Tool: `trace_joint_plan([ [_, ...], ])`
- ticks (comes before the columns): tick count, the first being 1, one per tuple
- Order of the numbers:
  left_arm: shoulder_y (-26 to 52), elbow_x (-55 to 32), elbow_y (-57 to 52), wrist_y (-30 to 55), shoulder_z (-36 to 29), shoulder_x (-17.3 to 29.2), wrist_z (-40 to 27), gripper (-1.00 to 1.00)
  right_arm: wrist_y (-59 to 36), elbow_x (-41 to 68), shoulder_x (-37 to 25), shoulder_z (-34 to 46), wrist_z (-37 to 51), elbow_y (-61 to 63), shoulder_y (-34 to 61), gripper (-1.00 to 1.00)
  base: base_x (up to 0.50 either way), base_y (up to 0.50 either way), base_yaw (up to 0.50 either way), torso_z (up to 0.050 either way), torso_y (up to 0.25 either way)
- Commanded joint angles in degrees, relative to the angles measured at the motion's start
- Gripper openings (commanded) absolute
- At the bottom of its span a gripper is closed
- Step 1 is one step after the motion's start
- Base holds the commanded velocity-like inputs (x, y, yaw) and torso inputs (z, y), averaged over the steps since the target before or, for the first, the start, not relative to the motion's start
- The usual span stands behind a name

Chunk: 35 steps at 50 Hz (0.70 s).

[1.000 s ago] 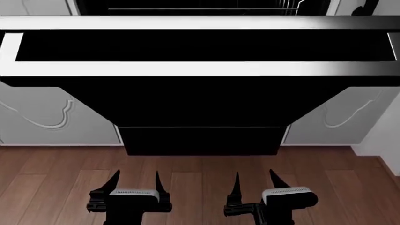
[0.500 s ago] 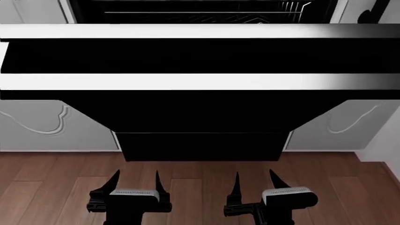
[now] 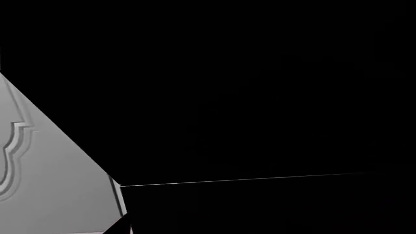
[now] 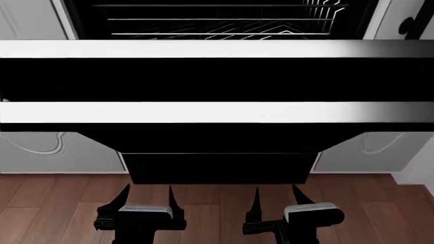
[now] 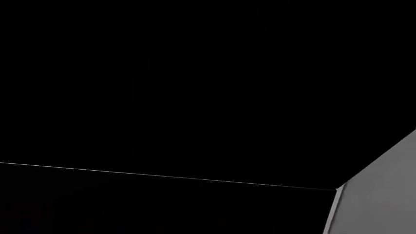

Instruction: Close the dishwasher door

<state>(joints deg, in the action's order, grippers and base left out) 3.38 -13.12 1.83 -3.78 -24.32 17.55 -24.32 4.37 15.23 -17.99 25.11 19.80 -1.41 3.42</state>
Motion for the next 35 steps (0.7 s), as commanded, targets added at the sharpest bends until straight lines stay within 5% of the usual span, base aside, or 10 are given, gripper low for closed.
trace_joint_plan([
  [1,0.1,-0.2,0.1,-0.1,-0.1,0.1,-0.1,1.00,0.1,0.1,-0.1,0.2,0.1,-0.1,0.0,1.00,0.13,0.00,0.00,0.000,0.000],
  [35,0.1,-0.3,0.0,-0.2,-0.6,0.4,-0.5,1.00,0.3,0.3,-0.3,0.6,0.4,-0.2,0.2,1.00,0.13,0.00,0.00,0.000,0.000],
])
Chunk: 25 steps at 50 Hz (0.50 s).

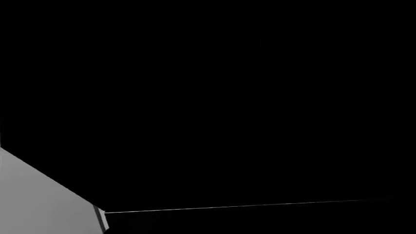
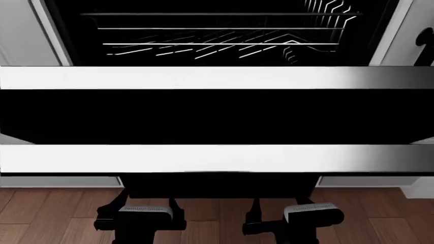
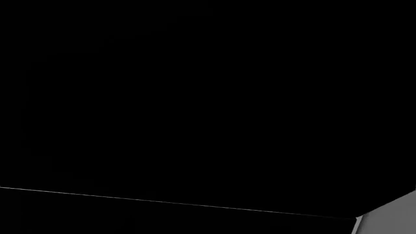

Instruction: Close the dishwasher door

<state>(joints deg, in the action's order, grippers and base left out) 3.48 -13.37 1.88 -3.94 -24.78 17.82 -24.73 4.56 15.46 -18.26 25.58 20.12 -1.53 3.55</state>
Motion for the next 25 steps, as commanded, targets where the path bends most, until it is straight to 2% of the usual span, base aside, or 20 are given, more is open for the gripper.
trace_joint_plan([
  [1,0.0,-0.1,0.0,0.0,-0.1,0.1,-0.1,1.00,0.1,0.1,-0.1,0.1,0.1,-0.1,0.1,1.00,0.12,0.00,0.00,0.000,0.000],
  [17,0.1,-0.3,-0.1,-0.1,-0.2,0.3,-0.3,1.00,0.1,0.1,-0.1,0.5,0.2,-0.2,0.3,1.00,0.13,0.00,0.00,0.000,0.000],
  [25,0.0,-0.3,-0.2,-0.1,-0.3,0.4,-0.4,1.00,0.6,0.2,-0.3,0.5,0.2,0.0,0.0,1.00,0.00,0.00,0.00,0.000,0.000],
])
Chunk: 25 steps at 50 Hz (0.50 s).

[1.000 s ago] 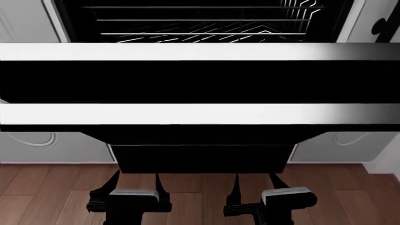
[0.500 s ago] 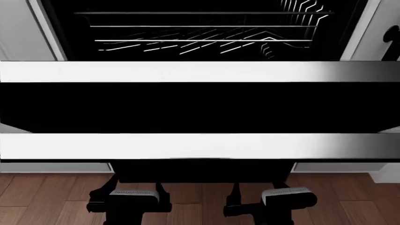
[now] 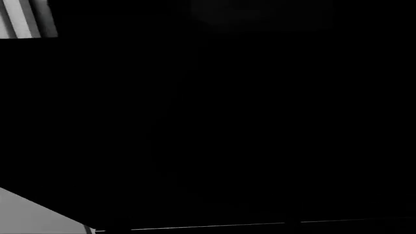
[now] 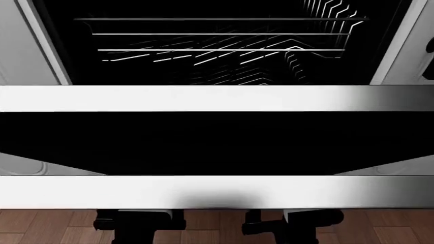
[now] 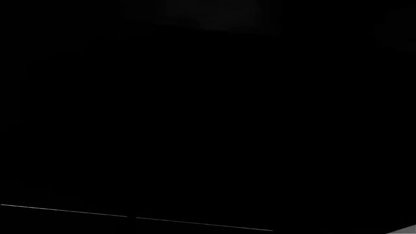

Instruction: Close the dishwasher door

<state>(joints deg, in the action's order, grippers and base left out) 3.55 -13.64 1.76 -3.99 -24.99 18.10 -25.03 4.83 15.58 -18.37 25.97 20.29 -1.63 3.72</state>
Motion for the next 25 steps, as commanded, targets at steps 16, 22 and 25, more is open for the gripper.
trace_joint_plan([
  [16,0.0,-0.1,-0.1,-0.1,-0.3,0.2,-0.4,1.00,0.4,0.4,-0.3,0.2,0.2,0.2,-0.1,1.00,0.00,0.00,0.00,0.000,0.000],
  [22,0.1,-0.3,-0.4,-0.1,-0.3,0.4,-0.4,1.00,0.3,0.5,-0.4,0.3,0.2,0.6,-0.2,1.00,0.00,0.00,0.00,0.000,0.000],
  [25,0.2,-0.3,-0.3,-0.1,-0.3,0.4,-0.3,1.00,0.4,0.6,-0.4,0.3,0.3,0.5,-0.1,1.00,0.00,0.00,0.00,0.000,0.000],
])
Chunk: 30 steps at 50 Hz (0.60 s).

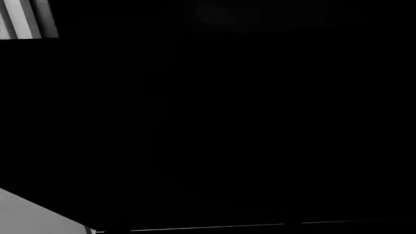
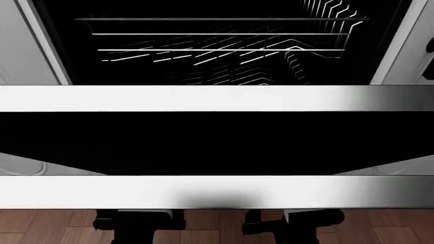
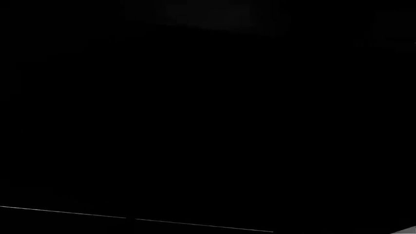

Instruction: Close the dishwasher door

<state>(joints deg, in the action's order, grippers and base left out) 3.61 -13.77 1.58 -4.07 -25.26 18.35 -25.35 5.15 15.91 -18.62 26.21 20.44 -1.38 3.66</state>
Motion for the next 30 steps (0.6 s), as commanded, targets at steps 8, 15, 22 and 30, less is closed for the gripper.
trace_joint_plan([
  [8,0.2,-0.5,-0.5,-0.3,-0.1,0.3,0.2,1.00,-0.1,0.4,-0.2,0.0,0.3,0.5,0.1,1.00,0.00,0.00,0.00,0.000,0.000],
  [15,0.4,-1.0,-0.9,0.0,0.0,0.4,0.2,1.00,-0.5,0.5,-0.5,0.0,0.7,1.6,0.0,1.00,0.00,0.00,0.00,0.000,0.000],
  [22,0.7,-1.0,-1.0,0.1,-0.1,0.5,0.2,1.00,-1.4,0.8,-0.7,-0.1,1.1,3.0,0.1,1.00,0.00,0.00,0.00,0.000,0.000],
  [30,1.5,-1.4,-0.7,0.1,0.0,0.4,0.4,1.00,-1.9,1.3,-0.8,-0.5,1.6,4.2,0.5,1.00,0.00,0.00,0.00,0.000,0.000],
])
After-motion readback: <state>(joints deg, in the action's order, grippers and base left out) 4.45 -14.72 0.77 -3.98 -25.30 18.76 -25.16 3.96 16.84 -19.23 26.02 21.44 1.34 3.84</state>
